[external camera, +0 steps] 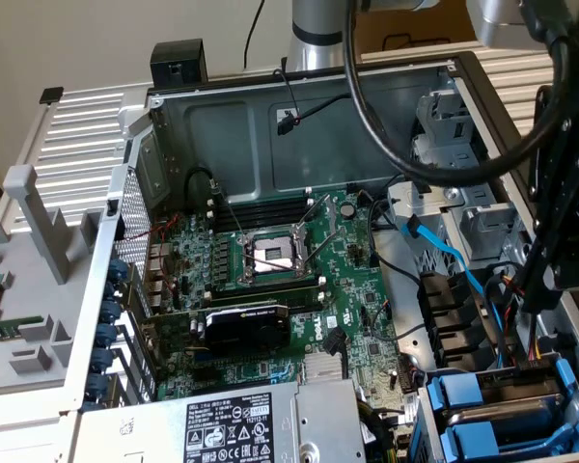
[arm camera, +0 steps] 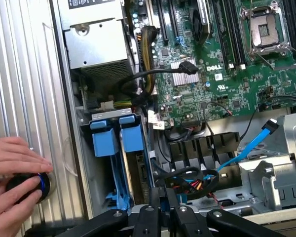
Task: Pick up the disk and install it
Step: 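Insert the second disk wire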
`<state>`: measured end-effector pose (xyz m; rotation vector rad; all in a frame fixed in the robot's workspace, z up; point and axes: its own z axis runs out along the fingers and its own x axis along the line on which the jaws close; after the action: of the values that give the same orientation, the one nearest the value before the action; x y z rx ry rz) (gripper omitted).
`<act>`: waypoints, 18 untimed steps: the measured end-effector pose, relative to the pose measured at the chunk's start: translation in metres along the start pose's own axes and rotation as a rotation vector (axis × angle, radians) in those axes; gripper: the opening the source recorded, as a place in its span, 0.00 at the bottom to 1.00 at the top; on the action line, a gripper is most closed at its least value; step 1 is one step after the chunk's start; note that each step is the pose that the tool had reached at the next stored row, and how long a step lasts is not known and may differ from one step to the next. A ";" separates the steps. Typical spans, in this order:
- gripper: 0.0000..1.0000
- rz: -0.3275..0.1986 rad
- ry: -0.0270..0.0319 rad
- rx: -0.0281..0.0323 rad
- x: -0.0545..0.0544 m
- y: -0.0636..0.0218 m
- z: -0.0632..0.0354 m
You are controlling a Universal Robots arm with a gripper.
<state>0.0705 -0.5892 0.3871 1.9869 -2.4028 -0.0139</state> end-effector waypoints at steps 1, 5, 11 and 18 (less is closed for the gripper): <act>0.17 0.000 -0.0010 0.0048 0.000 0.0016 -0.0003; 0.17 0.000 -0.0042 0.0205 0.002 0.0082 -0.0015; 0.17 0.000 -0.0109 0.0566 0.003 0.0177 -0.0016; 0.17 0.001 -0.0189 0.0978 0.006 0.0309 -0.0007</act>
<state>0.0391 -0.5892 0.3885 2.0347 -2.4615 0.0869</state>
